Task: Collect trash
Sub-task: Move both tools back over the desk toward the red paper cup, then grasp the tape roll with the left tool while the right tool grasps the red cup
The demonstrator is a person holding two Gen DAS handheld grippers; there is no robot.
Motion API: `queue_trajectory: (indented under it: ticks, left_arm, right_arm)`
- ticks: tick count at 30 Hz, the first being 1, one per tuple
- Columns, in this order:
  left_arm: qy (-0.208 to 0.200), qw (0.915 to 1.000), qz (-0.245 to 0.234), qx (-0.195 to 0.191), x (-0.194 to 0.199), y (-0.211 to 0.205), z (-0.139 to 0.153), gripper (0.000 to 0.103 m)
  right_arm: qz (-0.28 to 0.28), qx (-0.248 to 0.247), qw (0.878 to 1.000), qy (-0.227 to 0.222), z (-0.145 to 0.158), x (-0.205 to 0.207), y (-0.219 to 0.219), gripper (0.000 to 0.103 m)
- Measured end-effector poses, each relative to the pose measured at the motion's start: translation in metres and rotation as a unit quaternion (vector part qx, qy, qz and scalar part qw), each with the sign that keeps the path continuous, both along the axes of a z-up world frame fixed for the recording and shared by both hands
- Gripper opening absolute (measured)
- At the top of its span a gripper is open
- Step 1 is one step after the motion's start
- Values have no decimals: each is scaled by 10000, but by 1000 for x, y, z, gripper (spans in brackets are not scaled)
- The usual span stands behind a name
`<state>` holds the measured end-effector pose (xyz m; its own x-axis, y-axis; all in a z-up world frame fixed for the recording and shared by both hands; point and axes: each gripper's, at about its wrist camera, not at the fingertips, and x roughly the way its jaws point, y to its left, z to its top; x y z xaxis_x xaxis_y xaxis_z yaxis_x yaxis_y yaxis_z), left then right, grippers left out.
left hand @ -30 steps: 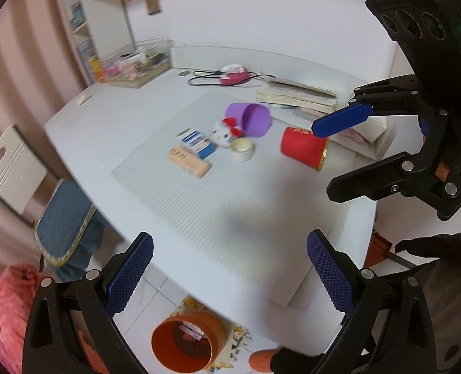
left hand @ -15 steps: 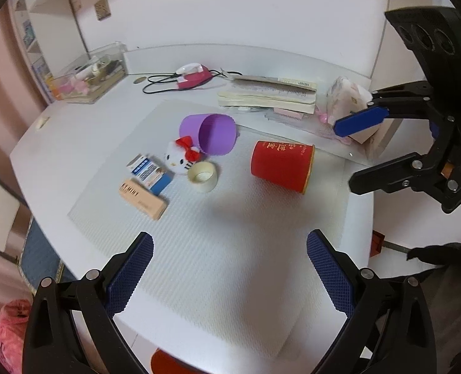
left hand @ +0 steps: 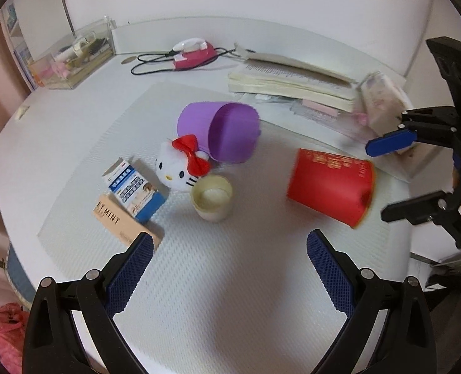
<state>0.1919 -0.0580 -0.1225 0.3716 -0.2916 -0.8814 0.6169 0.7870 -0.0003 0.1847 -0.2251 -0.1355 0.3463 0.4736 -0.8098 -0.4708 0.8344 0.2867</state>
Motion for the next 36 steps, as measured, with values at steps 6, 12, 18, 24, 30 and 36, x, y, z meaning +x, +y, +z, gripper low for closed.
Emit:
queue_trajectory:
  ticks: [6, 12, 18, 24, 30, 36]
  left_arm:
    - [108, 9999, 52, 21, 28, -4, -21, 97]
    - [208, 9998, 6, -41, 40, -9, -33, 97]
    - [274, 9995, 63, -106, 44, -9, -41, 82]
    - [238, 9997, 69, -17, 44, -11, -47, 71]
    - [207, 9997, 91, -51, 45, -5, -43, 43]
    - [220, 9997, 36, -110, 30, -1, -38, 43]
  right_arm:
    - [-31, 83, 9998, 201, -20, 16, 0, 75]
    - [-25, 128, 9992, 387, -33, 24, 1, 75]
    - [-3, 176, 9985, 516, -41, 27, 0, 75]
    - [120, 180, 9983, 549, -44, 29, 3, 68]
    - [243, 231, 9983, 475, -40, 28, 6, 60]
    - [327, 255, 9981, 455, -35, 28, 5, 57]
